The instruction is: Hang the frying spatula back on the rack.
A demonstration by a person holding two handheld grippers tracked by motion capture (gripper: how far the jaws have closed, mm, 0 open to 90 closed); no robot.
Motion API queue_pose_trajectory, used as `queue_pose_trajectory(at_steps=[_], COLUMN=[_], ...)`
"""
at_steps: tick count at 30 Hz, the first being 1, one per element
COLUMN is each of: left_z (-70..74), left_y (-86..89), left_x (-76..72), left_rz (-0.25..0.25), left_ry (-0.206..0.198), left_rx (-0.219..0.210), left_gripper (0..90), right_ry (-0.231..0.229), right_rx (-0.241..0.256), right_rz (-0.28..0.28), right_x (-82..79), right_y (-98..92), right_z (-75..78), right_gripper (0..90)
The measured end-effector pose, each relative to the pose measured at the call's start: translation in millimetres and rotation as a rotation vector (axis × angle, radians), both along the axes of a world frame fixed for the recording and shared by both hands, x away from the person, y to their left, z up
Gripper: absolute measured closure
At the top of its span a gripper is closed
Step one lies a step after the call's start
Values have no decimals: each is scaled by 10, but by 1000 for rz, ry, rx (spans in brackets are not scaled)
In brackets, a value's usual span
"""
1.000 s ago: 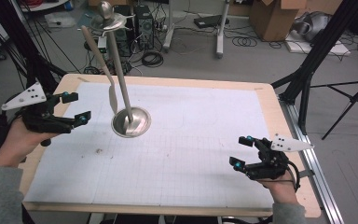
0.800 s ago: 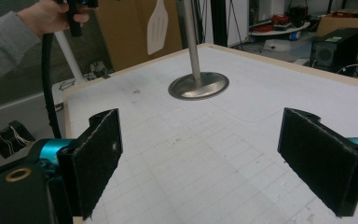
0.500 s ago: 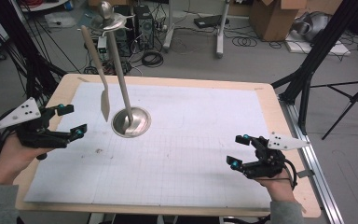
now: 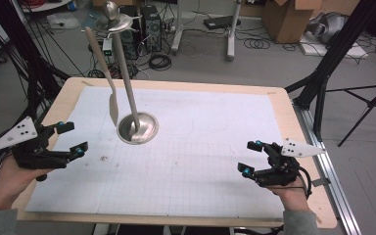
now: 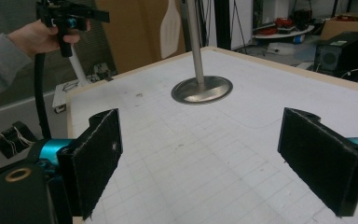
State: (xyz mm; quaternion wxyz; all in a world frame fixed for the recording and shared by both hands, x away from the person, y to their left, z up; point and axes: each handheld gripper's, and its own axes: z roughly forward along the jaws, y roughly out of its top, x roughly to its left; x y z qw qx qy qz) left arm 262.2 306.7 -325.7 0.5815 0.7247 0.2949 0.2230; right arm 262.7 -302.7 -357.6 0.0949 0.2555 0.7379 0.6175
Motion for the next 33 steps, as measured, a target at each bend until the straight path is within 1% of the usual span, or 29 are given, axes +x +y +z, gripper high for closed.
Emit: queue_pose_trajectory(at_steps=[1,2,3,5,7,10,14,17,21,24,26,33], left_z=[-9,-19,-23,-36,-54,-91,-158,-195,-238,-280,-321,-408], left_y=[5,9,11,11,10,-11,-44,-49,-34,-8,21,72], left_x=[-9,-28,-39,-64,-81,-109,-147,-162,-188,-212,-225,-266], left_rz=[6,16,18,32,30,24,11,12,23,38,49,73], left_ry=[-1,2,-1,-7,-3,5,3,2,1,0,5,6], left_rx=[-3,-25,-36,-37,-45,-34,-4,2,-3,-5,-6,10], left_gripper=[161,162,162,162,162,162,161,161,161,161,161,161], right_ry=[0,-2,-8,-6,-5,-2,-16,-10,-13,-5,-14,-6], right_rx=[1,2,4,5,5,7,4,5,3,2,-2,-12], right_rz=[-2,-2,-3,-6,-8,-9,-17,-23,-31,-40,-47,-70], right_x=[-3,-4,-4,-6,-7,-14,-12,-19,-21,-25,-22,-33], right_y=[-3,-5,-7,-13,-17,-22,-32,-36,-45,-53,-57,-88], right_z=[2,2,1,1,-3,-6,-11,-17,-38,-55,-69,-136], right_gripper=[127,127,127,127,127,127,127,127,127,127,127,127])
